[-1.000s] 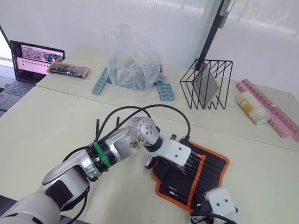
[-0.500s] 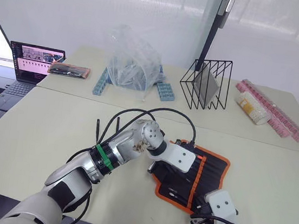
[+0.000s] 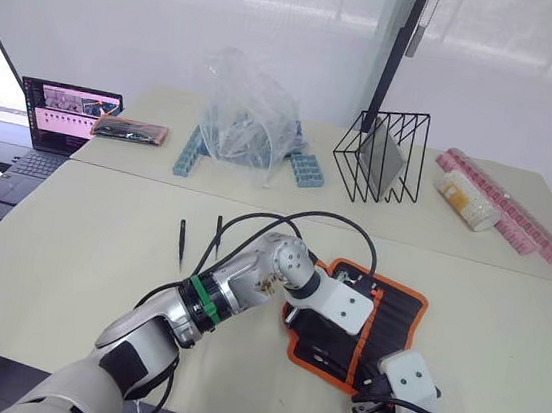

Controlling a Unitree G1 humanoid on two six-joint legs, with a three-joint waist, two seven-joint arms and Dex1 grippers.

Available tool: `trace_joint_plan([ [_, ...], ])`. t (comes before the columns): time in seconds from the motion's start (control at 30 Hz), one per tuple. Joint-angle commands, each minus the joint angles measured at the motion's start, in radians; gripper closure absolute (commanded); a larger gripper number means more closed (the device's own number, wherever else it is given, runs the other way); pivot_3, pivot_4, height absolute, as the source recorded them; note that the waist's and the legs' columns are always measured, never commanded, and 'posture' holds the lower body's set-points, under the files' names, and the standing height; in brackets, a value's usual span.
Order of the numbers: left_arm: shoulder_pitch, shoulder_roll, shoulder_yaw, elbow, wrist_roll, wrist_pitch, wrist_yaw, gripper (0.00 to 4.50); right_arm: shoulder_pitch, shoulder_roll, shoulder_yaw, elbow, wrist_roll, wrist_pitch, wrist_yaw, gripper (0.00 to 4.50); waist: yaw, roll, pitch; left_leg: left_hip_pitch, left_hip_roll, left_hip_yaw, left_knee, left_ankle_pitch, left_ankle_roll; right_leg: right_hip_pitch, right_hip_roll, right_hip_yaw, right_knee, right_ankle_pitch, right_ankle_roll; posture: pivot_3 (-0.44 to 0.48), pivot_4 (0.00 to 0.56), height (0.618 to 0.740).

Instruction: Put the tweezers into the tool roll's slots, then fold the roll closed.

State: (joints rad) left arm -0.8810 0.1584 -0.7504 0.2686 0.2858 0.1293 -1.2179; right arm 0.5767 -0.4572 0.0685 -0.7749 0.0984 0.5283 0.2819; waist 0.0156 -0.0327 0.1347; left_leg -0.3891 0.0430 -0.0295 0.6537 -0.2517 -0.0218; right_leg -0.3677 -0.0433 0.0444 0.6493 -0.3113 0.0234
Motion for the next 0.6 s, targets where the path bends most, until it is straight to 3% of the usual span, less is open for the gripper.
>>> trace_joint_plan([
  [0.03,0.027,-0.060,-0.012,0.010,-0.035,-0.034,0.004,4.46,0.052,-0.004,0.045,0.060,0.003,0.084,0.018,4.50,0.000,0.000,0.000,0.000,0.000,0.000,0.001,0.000,0.000,0.000,0.000,0.000,0.000,0.000,0.000,0.000,0.150,0.720],
  [0.6,0.012,-0.219,0.029,0.346,-0.039,-0.275,0.026,4.46,0.054,-0.007,0.044,0.054,-0.006,0.084,0.022,4.50,0.010,-0.001,-0.003,0.001,-0.003,-0.002,0.008,-0.003,0.005,0.003,-0.001,0.000,0.006,-0.001,0.001,0.000,0.150,0.720],
])
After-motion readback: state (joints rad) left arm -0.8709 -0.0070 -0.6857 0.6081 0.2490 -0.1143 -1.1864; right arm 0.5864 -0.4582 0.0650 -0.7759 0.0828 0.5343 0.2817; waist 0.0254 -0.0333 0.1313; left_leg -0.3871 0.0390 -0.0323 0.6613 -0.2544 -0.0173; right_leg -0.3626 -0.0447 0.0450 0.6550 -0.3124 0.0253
